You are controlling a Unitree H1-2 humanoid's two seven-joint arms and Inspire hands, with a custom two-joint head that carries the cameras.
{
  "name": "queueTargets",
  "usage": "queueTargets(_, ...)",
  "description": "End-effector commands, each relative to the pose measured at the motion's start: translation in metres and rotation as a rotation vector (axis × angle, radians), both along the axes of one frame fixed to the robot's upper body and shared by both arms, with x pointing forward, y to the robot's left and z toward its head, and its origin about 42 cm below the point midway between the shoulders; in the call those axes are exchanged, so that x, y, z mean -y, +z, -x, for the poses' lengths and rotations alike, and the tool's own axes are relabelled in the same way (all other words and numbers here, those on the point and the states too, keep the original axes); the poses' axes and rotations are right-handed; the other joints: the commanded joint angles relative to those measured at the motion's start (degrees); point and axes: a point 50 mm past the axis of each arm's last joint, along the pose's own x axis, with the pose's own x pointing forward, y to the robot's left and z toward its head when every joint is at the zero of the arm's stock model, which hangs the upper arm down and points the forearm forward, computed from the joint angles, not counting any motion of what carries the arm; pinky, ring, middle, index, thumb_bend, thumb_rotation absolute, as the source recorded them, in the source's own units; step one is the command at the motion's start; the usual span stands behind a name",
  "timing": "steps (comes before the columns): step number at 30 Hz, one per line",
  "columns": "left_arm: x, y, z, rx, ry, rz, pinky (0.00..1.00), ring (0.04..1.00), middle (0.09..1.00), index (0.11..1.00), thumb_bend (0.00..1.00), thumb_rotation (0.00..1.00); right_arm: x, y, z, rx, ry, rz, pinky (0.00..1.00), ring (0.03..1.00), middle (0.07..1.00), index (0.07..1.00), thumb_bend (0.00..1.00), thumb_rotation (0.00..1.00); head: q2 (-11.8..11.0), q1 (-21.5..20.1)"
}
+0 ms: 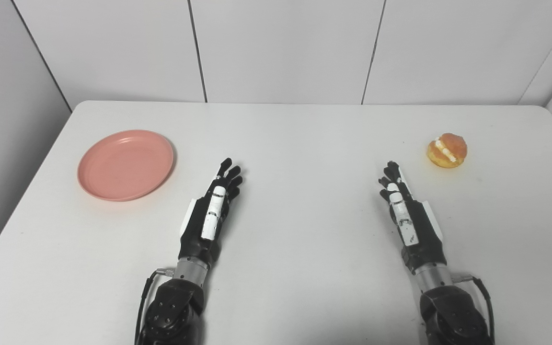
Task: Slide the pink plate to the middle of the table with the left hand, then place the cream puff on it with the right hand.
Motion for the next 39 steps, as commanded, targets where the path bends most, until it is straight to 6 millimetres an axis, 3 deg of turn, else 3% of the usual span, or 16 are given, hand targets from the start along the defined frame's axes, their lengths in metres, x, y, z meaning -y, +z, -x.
queueTargets(1,-0.0045,-0.0203,0.0089,-0.092,-0.003,-0.014,1.0,1.0,1.0,1.0,0.44,1.0,-0.0068,-0.0058,0.0019,-0.047,0.016,-0.01,0.97,0.978,0.998,1.0,0.24,1.0,0.01,0.1)
queueTargets(39,-0.0054,-0.0217,0.0088,-0.096,-0.008,-0.008,1.0,1.0,1.0,1.0,0.43,1.0,-0.0067,-0.0067,0.0018,-0.048,0.018,-0.01,0.96,0.973,0.993,0.996,0.25,1.0,-0.15,0.09)
